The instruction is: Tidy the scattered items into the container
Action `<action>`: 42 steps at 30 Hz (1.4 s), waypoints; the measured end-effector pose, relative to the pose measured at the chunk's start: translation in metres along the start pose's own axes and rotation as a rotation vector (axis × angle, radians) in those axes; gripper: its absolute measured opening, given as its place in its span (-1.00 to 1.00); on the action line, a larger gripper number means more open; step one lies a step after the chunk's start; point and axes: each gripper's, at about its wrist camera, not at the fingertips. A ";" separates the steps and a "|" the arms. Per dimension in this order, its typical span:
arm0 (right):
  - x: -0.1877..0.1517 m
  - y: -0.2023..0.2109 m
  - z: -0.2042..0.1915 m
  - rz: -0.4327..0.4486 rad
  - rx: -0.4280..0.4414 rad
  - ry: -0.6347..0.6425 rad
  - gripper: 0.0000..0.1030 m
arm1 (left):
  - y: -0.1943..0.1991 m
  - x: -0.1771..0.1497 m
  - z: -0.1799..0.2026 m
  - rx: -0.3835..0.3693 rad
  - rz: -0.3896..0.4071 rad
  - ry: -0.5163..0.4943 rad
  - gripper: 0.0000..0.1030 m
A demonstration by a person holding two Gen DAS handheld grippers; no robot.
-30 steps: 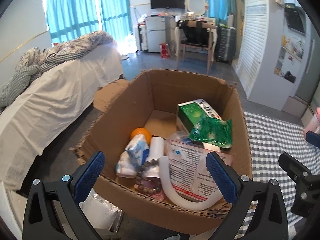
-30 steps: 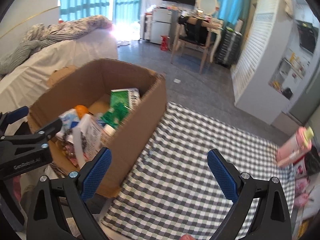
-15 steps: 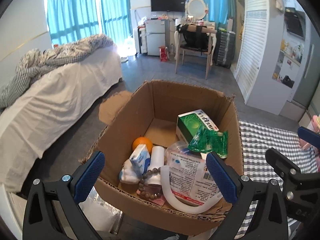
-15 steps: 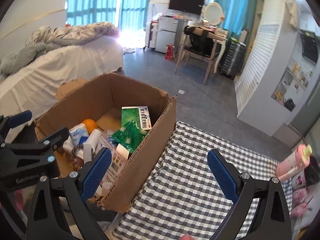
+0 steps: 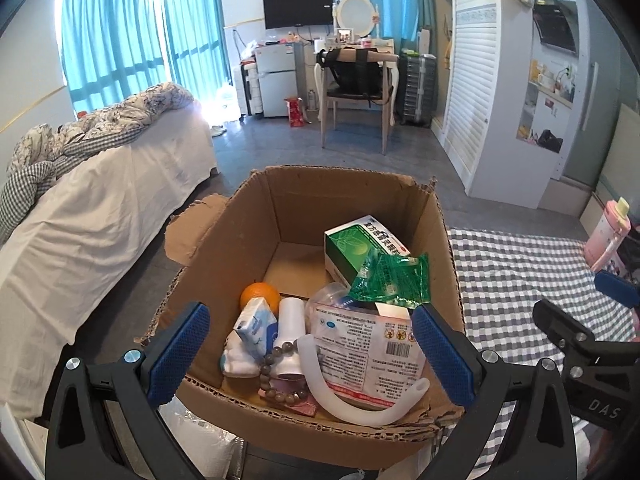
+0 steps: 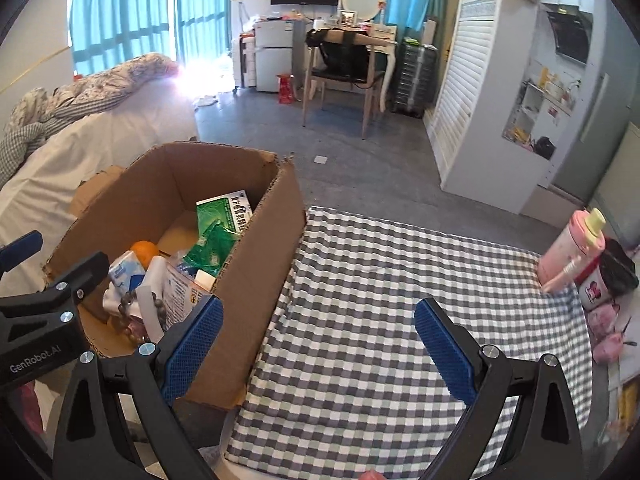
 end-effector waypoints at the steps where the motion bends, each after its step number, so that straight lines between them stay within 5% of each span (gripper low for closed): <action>1: -0.001 0.002 0.000 0.001 -0.007 -0.001 0.88 | -0.001 -0.001 0.000 -0.003 -0.003 -0.004 1.00; 42: -0.015 -0.001 -0.003 -0.057 -0.005 0.003 0.88 | -0.009 -0.016 0.007 -0.018 -0.039 -0.030 1.00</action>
Point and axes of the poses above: each gripper's, at about its wrist camera, not at the fingertips, and y roughly against the way its jaws point, z to its right, x to its top, and after that the axes turned 15 degrees about y, right-handed
